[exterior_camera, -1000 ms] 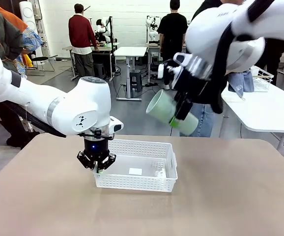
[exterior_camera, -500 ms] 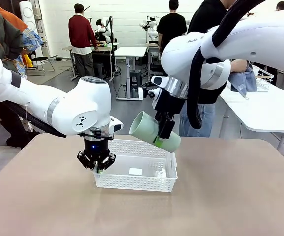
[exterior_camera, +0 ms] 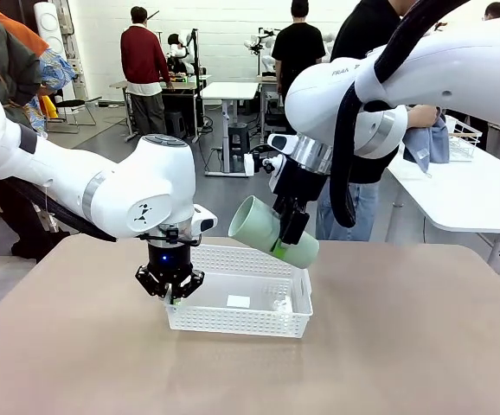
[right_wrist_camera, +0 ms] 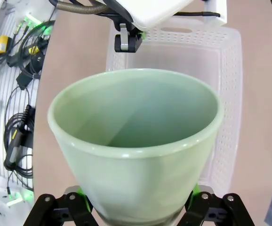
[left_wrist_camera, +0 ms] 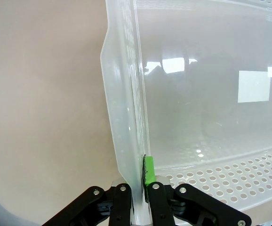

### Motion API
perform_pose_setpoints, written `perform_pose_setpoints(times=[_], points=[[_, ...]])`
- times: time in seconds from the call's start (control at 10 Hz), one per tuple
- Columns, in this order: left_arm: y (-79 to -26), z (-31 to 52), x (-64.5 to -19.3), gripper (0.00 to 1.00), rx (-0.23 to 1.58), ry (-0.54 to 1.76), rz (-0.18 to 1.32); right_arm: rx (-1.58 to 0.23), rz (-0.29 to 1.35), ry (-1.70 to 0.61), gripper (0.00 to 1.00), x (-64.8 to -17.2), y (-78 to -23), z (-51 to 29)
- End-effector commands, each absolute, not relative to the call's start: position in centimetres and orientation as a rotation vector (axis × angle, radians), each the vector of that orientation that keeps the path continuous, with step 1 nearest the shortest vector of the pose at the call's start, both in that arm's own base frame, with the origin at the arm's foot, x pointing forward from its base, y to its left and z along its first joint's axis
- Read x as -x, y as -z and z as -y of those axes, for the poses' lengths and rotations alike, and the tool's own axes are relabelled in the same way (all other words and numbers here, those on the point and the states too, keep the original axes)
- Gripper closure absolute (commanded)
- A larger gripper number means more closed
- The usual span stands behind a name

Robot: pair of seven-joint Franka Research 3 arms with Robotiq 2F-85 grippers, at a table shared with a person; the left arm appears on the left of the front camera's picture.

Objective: Clean and organize the cups into the basket.
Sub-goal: Pick up the Organizing basket and move it to the center of the table, then pick up the Reusable plastic cup from the right side of the table and place it inside the Organizing basket.

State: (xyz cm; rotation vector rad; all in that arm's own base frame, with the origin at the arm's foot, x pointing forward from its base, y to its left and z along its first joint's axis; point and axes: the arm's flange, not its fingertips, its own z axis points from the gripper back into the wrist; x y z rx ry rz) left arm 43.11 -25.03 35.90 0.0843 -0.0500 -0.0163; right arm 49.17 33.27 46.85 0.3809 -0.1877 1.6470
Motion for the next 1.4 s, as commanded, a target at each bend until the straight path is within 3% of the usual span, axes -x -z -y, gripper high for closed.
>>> perform_pose_setpoints(times=[0.0,0.2,1.0,1.3], points=[[-36.0,25.0,-43.0,1.0,-0.097,0.029,0.061,-0.381,0.188,-1.648,0.16,-49.2,-46.8,-33.3],[-36.0,25.0,-43.0,1.0,-0.097,0.029,0.061,-0.425,0.259,-1.595,0.16,-48.7,-44.8,-31.8],[-36.0,25.0,-43.0,1.0,-0.097,0.029,0.061,-0.477,0.21,-1.55,0.16,-47.3,-39.9,-32.6],[-36.0,25.0,-43.0,1.0,-0.097,0.029,0.061,-0.411,0.171,-1.539,0.16,-48.4,-38.4,-34.4]])
